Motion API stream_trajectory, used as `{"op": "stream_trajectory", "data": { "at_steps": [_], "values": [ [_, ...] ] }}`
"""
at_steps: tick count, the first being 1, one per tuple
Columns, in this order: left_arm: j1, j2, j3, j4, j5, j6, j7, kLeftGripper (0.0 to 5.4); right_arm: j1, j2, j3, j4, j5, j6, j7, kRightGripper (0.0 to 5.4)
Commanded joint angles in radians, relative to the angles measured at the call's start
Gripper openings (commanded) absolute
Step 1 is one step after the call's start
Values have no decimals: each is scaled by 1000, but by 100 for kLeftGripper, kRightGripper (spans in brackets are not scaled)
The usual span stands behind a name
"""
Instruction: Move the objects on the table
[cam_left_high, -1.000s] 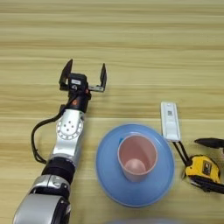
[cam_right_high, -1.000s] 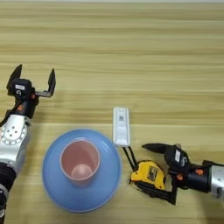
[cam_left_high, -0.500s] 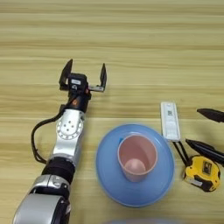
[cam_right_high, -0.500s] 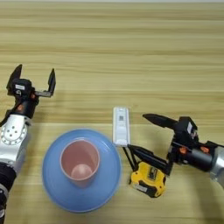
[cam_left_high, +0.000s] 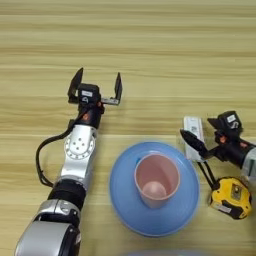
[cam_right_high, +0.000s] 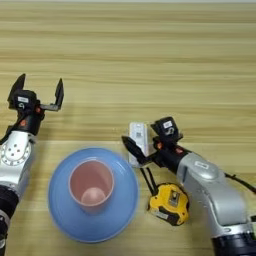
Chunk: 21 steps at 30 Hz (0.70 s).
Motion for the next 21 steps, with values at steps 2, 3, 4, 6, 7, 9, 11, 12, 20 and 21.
{"op": "stream_trajectory", "data": {
  "at_steps": [2, 3, 4, 6, 7, 9, 11, 12, 20, 21],
  "values": [
    [-14, -5, -3, 8, 16, -3, 5, 540, -48, 56, 14, 42, -78, 86, -129, 538],
    [-15, -6, -4, 8, 16, -3, 5, 540, -57, 64, 17, 52, -94, 98, -148, 538],
    [-15, -6, -4, 8, 16, -3, 5, 540, -67, 69, 25, 65, -118, 115, -174, 538],
    [-15, -6, -4, 8, 17, -4, 6, 540, -90, 94, 19, 101, -153, 130, -226, 538],
    [-15, -7, -4, 8, 17, -4, 7, 540, -103, 108, 10, 123, -160, 142, -245, 538],
    [-15, -7, -4, 7, 17, -4, 8, 540, -122, 123, 3, 148, -170, 169, -262, 538],
    [-15, -7, -5, 7, 17, -3, 8, 540, -142, 136, 0, 173, -181, 196, -276, 538],
    [-15, -7, -5, 7, 18, -3, 8, 540, -150, 140, -1, 181, -183, 208, -278, 538],
    [-15, -10, -7, 3, 19, -2, 11, 540, -169, 150, 11, 188, -206, 234, -267, 538],
    [-14, -10, -8, 2, 19, -2, 11, 540, -171, 149, 14, 186, -209, 239, -263, 538]
  ]
}}
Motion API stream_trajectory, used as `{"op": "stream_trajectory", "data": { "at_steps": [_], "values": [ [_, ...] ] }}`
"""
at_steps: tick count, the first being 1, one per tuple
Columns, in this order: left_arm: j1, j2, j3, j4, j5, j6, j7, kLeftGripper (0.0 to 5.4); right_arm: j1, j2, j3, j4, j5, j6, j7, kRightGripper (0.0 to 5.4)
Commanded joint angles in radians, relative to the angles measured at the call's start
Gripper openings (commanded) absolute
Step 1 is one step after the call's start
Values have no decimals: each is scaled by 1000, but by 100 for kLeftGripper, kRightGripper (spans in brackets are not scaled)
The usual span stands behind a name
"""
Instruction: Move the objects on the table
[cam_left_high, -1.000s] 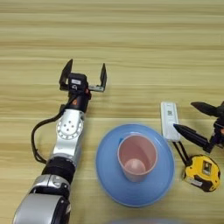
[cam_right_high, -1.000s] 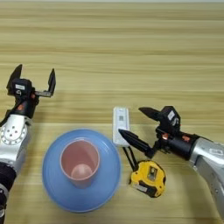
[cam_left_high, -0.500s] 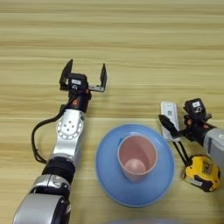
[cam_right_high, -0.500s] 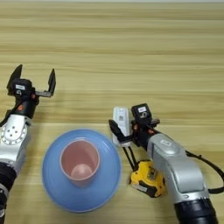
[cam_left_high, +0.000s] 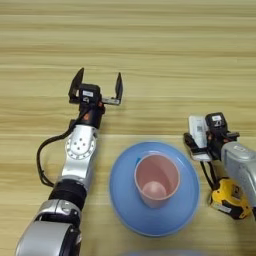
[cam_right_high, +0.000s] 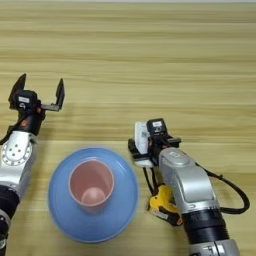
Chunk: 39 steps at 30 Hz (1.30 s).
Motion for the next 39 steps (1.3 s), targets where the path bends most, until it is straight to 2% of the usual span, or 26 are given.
{"op": "stream_trajectory", "data": {
  "at_steps": [1, 3, 14, 25, 39],
  "values": [
    [-14, -6, -3, 1, 15, -1, 5, 540, -16, 1, 9, 7, -17, 24, 11, 538],
    [-14, -6, -4, 1, 16, 0, 5, 540, -18, -2, 16, 10, -26, 25, 14, 538],
    [-15, -11, -2, 3, 20, 0, 7, 540, -35, -6, 25, 48, -71, 61, 14, 410],
    [-16, -15, 1, 2, 26, 1, 8, 540, -38, -7, 25, 56, -84, 58, 27, 293],
    [-17, -15, 3, 5, 29, -1, 9, 540, -51, -11, -19, 22, -73, 44, 39, 290]
  ]
}}
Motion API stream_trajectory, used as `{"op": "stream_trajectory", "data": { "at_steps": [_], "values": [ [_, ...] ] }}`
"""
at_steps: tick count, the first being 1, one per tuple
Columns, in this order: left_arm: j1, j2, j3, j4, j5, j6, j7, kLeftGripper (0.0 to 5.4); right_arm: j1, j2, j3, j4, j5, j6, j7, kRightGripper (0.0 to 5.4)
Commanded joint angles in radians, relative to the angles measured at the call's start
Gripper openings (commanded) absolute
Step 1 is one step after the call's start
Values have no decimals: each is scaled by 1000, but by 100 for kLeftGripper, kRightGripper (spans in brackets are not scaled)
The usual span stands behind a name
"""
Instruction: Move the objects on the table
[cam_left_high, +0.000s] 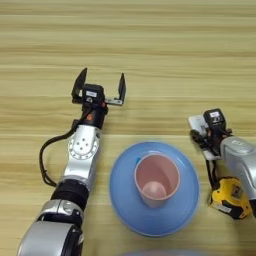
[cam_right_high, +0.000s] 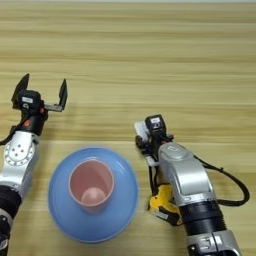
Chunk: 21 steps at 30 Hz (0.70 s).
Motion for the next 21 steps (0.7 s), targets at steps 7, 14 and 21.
{"op": "stream_trajectory", "data": {
  "at_steps": [7, 14, 21],
  "values": [
    [-17, -1, 2, 7, 4, -2, 5, 540, -32, -19, -71, -63, 11, 35, 10, 290],
    [-20, -3, 2, 11, 6, -3, 7, 540, -68, -47, -147, -83, 24, 49, 17, 290],
    [-20, -3, 3, 12, 6, -4, 7, 540, -76, -87, -194, 20, 13, 6, 11, 290]
  ]
}}
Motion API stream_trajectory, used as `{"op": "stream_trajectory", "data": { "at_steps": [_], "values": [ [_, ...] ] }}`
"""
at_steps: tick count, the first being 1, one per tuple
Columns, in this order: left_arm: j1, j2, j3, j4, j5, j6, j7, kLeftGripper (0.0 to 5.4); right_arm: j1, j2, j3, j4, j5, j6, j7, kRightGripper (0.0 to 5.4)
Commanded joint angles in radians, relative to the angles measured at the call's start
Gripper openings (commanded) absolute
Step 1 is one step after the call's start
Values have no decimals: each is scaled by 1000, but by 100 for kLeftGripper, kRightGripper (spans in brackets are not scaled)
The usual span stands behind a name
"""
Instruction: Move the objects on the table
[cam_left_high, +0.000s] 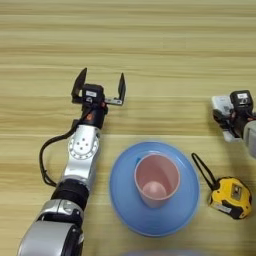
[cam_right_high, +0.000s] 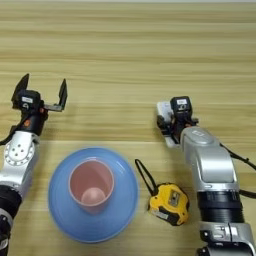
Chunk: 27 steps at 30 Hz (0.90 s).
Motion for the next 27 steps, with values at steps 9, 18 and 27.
{"op": "stream_trajectory", "data": {
  "at_steps": [9, 18, 27],
  "values": [
    [-19, 1, 2, 12, 4, -5, 4, 540, 4, -24, -17, 179, -15, -91, 0, 290],
    [-20, 1, 3, 14, 4, -7, 3, 540, 20, -5, 10, 191, -19, -105, 8, 290],
    [-22, 1, 4, 19, 4, -8, 3, 540, 30, 2, 18, 170, -16, -103, 16, 290]
  ]
}}
